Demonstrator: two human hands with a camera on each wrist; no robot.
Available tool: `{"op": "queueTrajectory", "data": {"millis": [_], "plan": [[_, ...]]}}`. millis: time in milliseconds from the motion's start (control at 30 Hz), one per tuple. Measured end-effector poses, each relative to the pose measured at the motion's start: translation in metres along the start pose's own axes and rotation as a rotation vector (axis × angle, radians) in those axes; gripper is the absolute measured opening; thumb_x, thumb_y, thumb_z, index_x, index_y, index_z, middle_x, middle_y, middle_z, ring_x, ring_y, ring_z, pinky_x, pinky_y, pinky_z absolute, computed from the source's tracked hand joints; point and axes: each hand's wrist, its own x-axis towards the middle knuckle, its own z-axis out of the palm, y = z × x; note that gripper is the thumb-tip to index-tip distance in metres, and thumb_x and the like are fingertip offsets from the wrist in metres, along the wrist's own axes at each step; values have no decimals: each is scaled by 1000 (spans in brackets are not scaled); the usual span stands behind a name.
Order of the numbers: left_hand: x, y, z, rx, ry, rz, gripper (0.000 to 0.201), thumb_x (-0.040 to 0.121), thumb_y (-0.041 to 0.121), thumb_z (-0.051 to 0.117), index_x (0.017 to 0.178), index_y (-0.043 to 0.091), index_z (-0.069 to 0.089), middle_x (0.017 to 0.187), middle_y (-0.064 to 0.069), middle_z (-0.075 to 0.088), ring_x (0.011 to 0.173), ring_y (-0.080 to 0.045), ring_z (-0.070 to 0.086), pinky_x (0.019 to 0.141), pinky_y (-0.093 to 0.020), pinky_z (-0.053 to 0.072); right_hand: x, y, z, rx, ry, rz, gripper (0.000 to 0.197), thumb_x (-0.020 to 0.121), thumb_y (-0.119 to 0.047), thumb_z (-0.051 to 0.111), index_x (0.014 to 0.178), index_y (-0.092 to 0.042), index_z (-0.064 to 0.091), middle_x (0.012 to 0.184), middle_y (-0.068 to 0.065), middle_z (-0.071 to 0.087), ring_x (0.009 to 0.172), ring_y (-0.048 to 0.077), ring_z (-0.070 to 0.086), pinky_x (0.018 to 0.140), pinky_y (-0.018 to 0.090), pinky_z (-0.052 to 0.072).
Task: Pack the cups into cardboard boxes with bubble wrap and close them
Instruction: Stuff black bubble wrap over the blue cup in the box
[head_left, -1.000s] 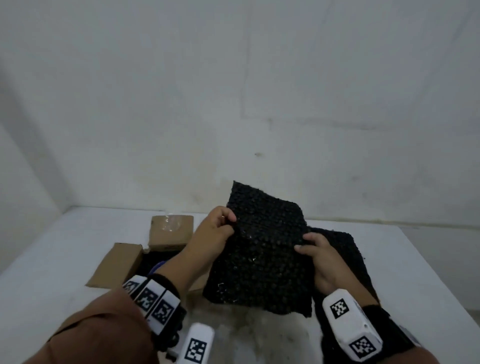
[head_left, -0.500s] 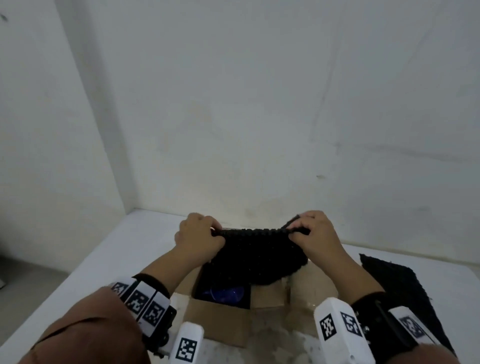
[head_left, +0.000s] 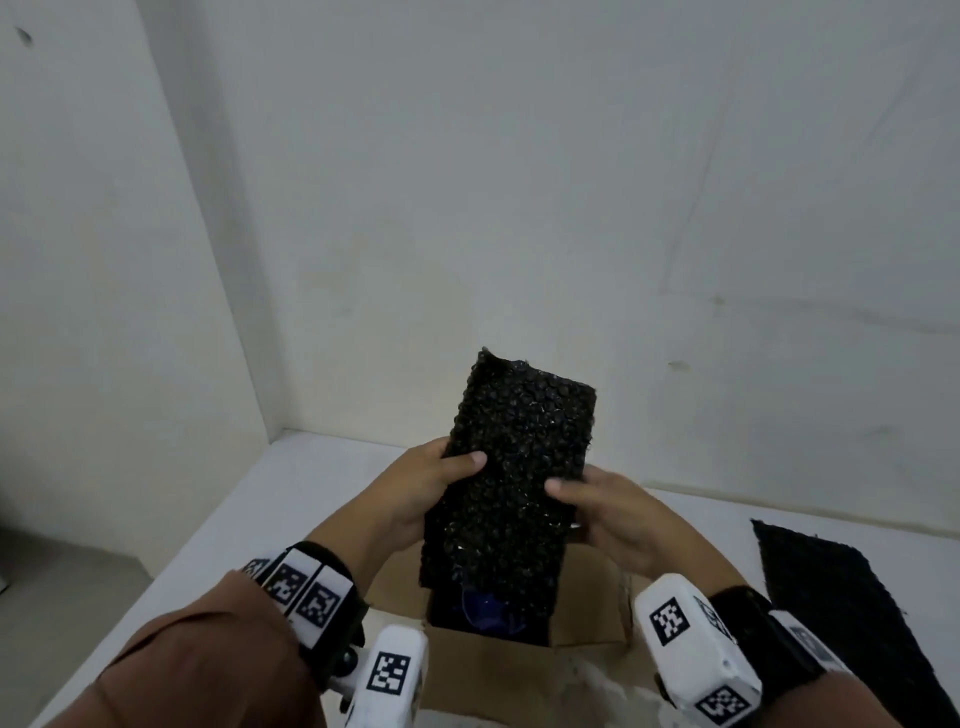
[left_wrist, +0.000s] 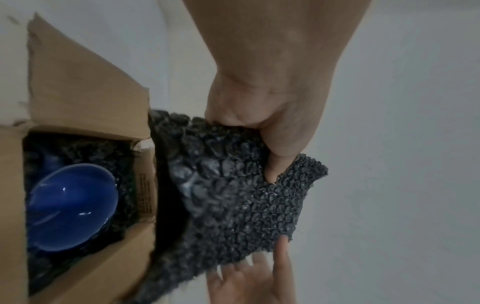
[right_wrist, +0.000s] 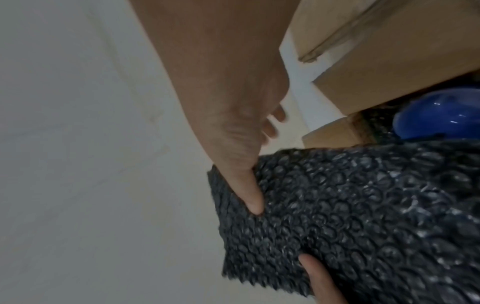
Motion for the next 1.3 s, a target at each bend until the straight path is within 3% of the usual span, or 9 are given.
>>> {"op": "queueTrajectory", "data": {"millis": [167, 333, 467, 567, 733, 867, 933, 1067, 1300], "plan": [[8, -13, -24, -3, -108, -90, 32, 94, 2, 47, 121, 9, 61, 122, -14, 66, 112, -30, 61, 103, -47, 43, 11, 18, 6, 185, 100, -49, 24, 83, 13, 53, 94, -3, 67, 90, 12, 72, 78, 21, 69, 72, 29, 58], [10, -23, -38, -52, -41, -122, 30, 86, -6, 33, 82, 0, 62, 95, -17, 65, 80, -25, 61, 61, -26, 55, 9, 26, 2, 183, 111, -26, 44, 85, 9, 33, 74, -1, 74, 85, 16, 73, 83, 28, 66, 73, 32, 54], [19, -40, -43, 259, -88, -129, 27, 88, 21, 62, 103, 0, 66, 106, -9, 65, 97, -20, 61, 82, -28, 48, 16, 34, 2, 15, 150, 35, 31, 87, -16, 48, 76, -1, 73, 93, 15, 71, 87, 23, 65, 81, 31, 50], [32, -60, -42, 836, -16, -99, 42, 75, 15, 76, 115, 15, 63, 117, 0, 56, 108, -17, 56, 92, -29, 48, 30, 46, 2, -670, 182, 21, 19, 80, -8, 61, 89, -17, 75, 109, 3, 68, 101, 14, 60, 82, 20, 45], [34, -80, -36, 1515, -38, 34, 59, 75, 27, 73, 130, 23, 51, 128, -2, 38, 118, -23, 43, 99, -33, 44, 40, 65, 10, -1286, 137, 3, 38, 84, -8, 52, 111, -31, 62, 131, -5, 53, 122, 22, 40, 100, 35, 32], [27, -80, -31, 1799, -40, 146, 51, 77, 33, 65, 125, 19, 53, 121, -5, 41, 110, -26, 40, 90, -33, 40, 36, 78, 18, -1678, 133, -174, 32, 87, -19, 47, 116, -27, 59, 123, 2, 48, 114, 27, 40, 91, 39, 31], [26, -79, -28, 1893, -76, 158, 52, 76, 45, 63, 120, 18, 55, 119, -5, 42, 108, -26, 40, 91, -35, 37, 33, 77, 23, -1785, 119, -199, 28, 88, -30, 48, 111, -23, 61, 119, 4, 48, 112, 28, 40, 90, 41, 31], [25, -78, -28, 2007, -161, 145, 71, 67, 64, 64, 120, 20, 53, 118, -3, 44, 109, -25, 40, 93, -39, 35, 32, 64, 27, -1873, -65, -14, 60, 74, -64, 54, 117, -22, 59, 126, 4, 43, 120, 27, 32, 102, 47, 21], [23, -79, -26, 2159, -205, 192, 67, 73, 50, 69, 126, 17, 48, 124, -5, 45, 114, -28, 40, 96, -42, 32, 29, 73, 31, -1959, -133, 8, 74, 72, -55, 64, 131, -17, 42, 131, 8, 46, 127, 32, 33, 108, 57, 10]]}}
